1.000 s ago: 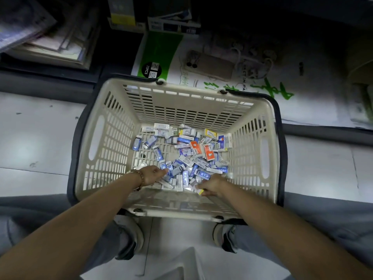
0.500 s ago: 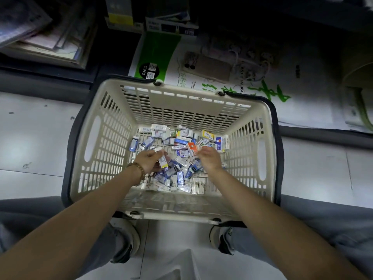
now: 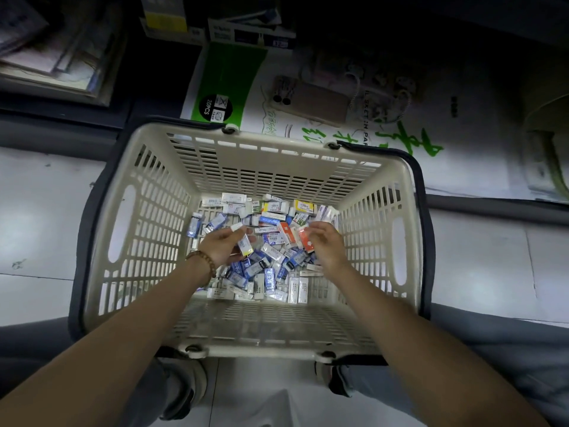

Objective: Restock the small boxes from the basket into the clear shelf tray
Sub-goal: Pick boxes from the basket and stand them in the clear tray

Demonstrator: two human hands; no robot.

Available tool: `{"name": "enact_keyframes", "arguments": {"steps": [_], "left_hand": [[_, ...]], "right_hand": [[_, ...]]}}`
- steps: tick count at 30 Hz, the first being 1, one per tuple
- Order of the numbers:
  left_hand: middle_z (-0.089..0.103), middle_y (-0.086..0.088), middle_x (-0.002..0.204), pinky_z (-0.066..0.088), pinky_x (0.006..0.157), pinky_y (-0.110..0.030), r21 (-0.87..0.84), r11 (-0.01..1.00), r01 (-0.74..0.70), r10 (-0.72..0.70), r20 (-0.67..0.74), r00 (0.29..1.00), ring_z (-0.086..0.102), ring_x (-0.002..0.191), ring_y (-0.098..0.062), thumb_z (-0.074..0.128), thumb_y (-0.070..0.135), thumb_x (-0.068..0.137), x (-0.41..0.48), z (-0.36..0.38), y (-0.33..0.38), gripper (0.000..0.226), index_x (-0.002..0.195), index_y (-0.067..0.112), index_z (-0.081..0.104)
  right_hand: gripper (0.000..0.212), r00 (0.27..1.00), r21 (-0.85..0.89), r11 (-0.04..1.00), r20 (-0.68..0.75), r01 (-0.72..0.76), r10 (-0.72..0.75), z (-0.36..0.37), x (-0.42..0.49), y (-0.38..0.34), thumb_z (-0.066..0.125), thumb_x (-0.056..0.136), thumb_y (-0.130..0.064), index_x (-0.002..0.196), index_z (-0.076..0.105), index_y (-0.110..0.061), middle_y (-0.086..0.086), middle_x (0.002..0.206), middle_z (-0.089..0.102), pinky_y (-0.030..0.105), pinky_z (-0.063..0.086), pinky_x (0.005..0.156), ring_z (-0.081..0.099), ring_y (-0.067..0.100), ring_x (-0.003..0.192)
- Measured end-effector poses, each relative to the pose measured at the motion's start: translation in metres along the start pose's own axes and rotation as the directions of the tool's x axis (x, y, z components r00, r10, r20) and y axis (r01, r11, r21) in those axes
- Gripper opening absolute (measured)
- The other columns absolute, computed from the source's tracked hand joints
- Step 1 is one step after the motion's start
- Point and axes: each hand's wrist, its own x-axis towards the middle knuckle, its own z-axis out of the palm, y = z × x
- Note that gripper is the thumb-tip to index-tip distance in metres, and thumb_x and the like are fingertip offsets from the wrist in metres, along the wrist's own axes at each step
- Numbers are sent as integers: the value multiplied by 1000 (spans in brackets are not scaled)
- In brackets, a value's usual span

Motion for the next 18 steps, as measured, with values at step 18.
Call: {"name": "enact_keyframes", "arguments": {"steps": [18], "left_hand": [[70, -4, 83, 57, 53, -23, -111, 993, 39, -37, 26, 999, 69, 71, -19, 53, 26, 93, -7, -5, 5, 20, 93, 12, 67]], "right_hand": [[58, 952, -79, 960, -171, -268, 252, 6, 26, -3, 57, 93, -26, 143, 30, -13, 9, 153, 14, 37, 29, 111, 25, 29, 140]]}}
